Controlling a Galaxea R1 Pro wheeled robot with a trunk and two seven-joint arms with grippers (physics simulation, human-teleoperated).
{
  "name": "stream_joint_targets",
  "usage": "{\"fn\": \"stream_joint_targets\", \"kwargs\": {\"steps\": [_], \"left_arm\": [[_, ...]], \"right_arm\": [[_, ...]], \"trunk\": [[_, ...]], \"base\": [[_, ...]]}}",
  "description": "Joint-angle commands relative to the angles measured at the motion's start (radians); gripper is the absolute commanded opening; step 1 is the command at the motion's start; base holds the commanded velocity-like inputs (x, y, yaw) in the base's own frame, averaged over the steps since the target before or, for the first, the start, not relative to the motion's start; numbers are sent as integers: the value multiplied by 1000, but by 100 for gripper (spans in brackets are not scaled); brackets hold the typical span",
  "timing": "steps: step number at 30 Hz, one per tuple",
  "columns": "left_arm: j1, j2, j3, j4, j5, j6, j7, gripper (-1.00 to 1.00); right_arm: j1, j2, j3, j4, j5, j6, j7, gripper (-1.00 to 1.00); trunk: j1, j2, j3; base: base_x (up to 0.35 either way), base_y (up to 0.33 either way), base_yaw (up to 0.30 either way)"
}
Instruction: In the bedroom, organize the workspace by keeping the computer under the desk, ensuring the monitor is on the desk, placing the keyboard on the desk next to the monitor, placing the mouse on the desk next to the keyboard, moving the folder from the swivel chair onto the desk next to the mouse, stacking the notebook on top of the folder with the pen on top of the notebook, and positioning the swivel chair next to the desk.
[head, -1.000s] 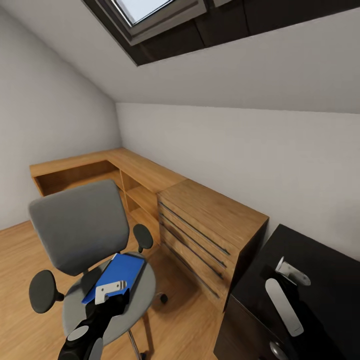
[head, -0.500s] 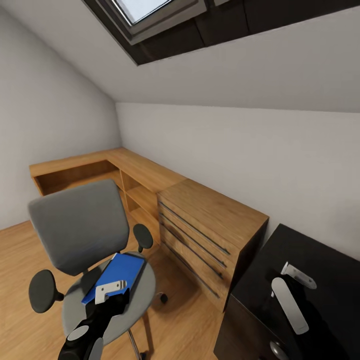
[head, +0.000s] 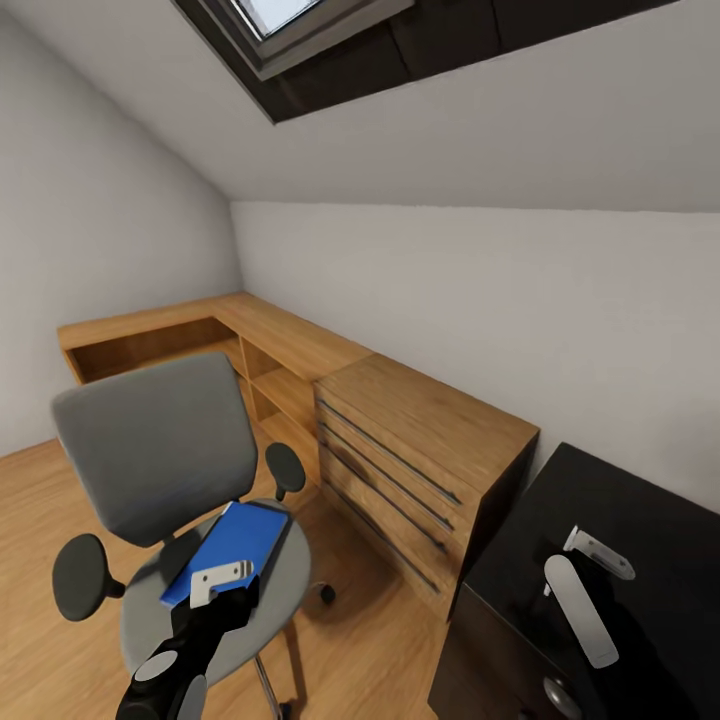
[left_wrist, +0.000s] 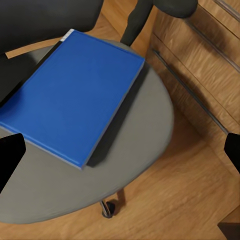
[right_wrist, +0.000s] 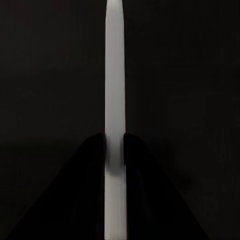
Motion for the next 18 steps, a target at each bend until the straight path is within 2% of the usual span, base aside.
{"fn": "stream_joint_targets", "kwargs": {"steps": [1,8,18], "left_arm": [[0,1,-1,-1,10,3,9,100],[0,1,-1,-1,11,3,9,100],[0,1,-1,-1,11,4,9,100]], "right_arm": [[0,0,0,-1,-6,5,-3,-100],[-1,0,0,-1,-5,5,-3,-100],[-1,0,0,-3,-5,5,-5,-100]], "trunk": [[4,-8,-4],[31,-57,-26],[31,-57,-26]], "base": [[0,0,0],[0,0,0],[0,0,0]]}}
